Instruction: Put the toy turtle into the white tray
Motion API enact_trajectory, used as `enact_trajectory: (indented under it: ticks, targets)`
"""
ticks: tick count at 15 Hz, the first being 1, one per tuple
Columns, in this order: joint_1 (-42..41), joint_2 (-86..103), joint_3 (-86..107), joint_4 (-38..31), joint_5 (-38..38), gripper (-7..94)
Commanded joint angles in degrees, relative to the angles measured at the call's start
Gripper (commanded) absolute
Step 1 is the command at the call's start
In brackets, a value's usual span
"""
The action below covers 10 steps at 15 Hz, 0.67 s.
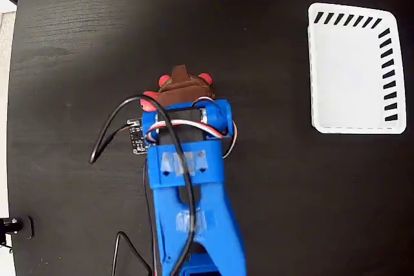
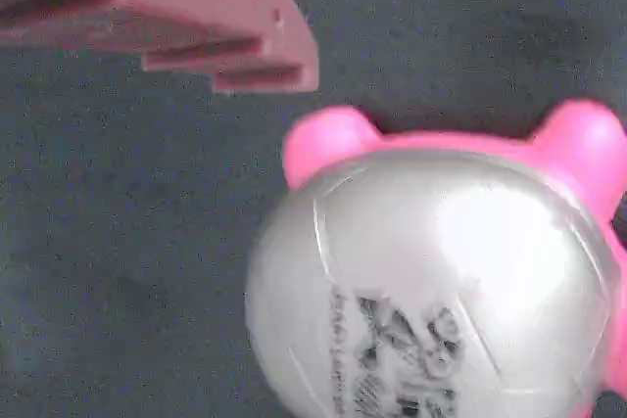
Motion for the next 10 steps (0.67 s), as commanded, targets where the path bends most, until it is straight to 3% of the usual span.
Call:
enact_trajectory:
  ticks: [1,10]
  targets:
    - [-1.58,0.7,-1.14,0.62,1.14,62]
    - [-0.88,-9.05,-2.81,-5.27,3.34,62]
